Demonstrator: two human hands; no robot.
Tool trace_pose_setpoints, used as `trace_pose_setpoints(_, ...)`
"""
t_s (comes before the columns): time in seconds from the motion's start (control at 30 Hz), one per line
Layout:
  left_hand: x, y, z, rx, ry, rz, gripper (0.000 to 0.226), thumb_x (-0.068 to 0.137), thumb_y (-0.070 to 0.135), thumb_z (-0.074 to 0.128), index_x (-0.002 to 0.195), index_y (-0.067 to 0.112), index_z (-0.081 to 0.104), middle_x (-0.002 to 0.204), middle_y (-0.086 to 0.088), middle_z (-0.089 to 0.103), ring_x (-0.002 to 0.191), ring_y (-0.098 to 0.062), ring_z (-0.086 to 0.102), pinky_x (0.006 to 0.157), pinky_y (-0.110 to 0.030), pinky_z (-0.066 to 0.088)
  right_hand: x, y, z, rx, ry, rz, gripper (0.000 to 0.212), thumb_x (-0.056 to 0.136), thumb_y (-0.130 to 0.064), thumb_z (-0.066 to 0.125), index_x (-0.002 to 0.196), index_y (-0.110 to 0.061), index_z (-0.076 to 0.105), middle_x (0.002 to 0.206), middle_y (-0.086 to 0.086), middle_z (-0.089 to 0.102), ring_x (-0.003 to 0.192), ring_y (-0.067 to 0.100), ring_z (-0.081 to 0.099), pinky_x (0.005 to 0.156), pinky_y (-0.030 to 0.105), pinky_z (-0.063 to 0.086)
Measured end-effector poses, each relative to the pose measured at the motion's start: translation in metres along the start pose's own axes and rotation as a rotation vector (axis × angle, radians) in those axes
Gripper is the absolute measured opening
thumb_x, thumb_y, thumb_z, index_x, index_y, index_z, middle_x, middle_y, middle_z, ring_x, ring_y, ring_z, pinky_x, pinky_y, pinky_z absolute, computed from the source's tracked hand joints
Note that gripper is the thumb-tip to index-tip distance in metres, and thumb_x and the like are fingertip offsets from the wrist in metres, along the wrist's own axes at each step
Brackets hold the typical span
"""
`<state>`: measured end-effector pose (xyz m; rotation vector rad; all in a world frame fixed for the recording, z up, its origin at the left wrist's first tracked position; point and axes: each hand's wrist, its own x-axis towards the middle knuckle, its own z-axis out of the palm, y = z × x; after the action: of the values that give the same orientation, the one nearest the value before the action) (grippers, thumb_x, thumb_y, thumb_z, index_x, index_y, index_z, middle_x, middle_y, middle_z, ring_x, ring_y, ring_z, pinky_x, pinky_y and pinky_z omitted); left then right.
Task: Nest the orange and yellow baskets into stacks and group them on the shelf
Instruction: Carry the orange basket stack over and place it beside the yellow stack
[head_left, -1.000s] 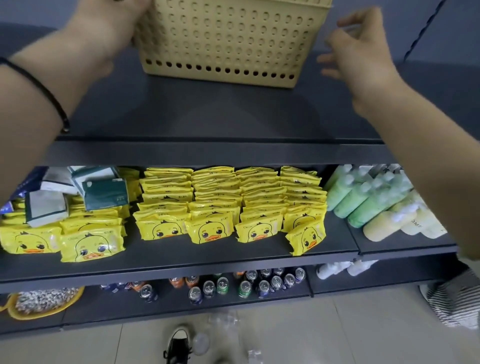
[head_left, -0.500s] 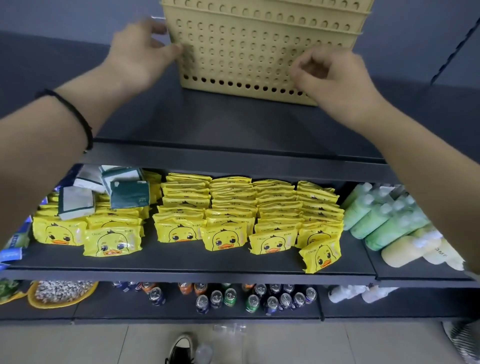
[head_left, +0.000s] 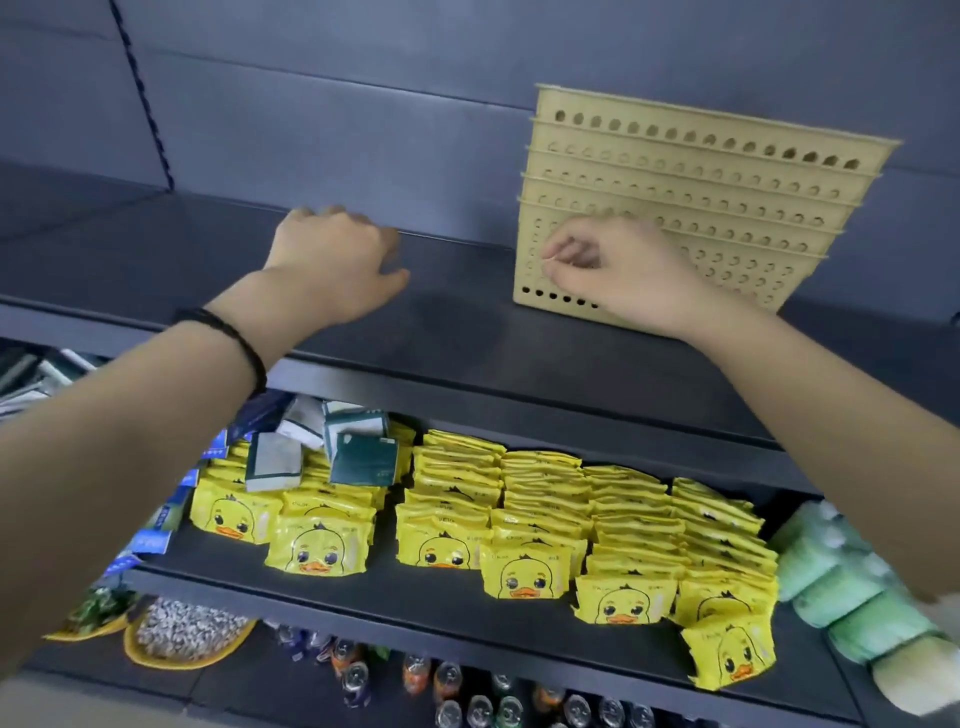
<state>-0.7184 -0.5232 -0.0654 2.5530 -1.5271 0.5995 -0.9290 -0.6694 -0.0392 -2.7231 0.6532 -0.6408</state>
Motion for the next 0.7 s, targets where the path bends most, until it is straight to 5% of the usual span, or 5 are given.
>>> trace_pose_setpoints(0.27, -0.008, -0.092, -0.003, 0.045, -0.003, 0.020, 0.047, 0.093, 0.048, 0.042, 0.129, 0.019, 0.054, 0.125, -0.012, 0.060, 0.118, -0.033, 0.051, 0.094, -0.039, 0.037, 0.042, -0.077, 0.047, -0.018, 0.037, 0.005, 0.019, 0.086, -0.031, 0.063, 0.103, -0.025, 0.068, 0.089, -0.012, 0.063, 0.089, 0.011, 0.062, 0.089, 0.038, 0.052)
trace_pose_setpoints(0.53, -0.028, -0.205, -0.012, 0.084, 0.041, 0.029, 0.047, 0.094, 0.048, 0.040, 0.133, 0.023, 0.050, 0.120, -0.009, 0.063, 0.115, -0.031, 0.053, 0.092, -0.040, 0.037, 0.087, -0.179, 0.091, -0.134, -0.010, -0.043, 0.037, 0.088, -0.039, 0.057, 0.124, -0.031, 0.058, 0.128, -0.008, 0.059, 0.118, 0.015, 0.054, 0.095, 0.039, 0.047)
trace_pose_setpoints(0.7, -0.057, -0.290, -0.009, 0.131, 0.047, 0.005, 0.049, 0.093, 0.050, 0.041, 0.132, 0.024, 0.054, 0.144, -0.001, 0.049, 0.132, -0.027, 0.041, 0.105, -0.040, 0.030, 0.122, -0.246, 0.130, -0.167, -0.015, -0.095, 0.043, 0.091, -0.041, 0.054, 0.133, -0.034, 0.050, 0.137, -0.012, 0.052, 0.126, 0.015, 0.048, 0.091, 0.033, 0.043)
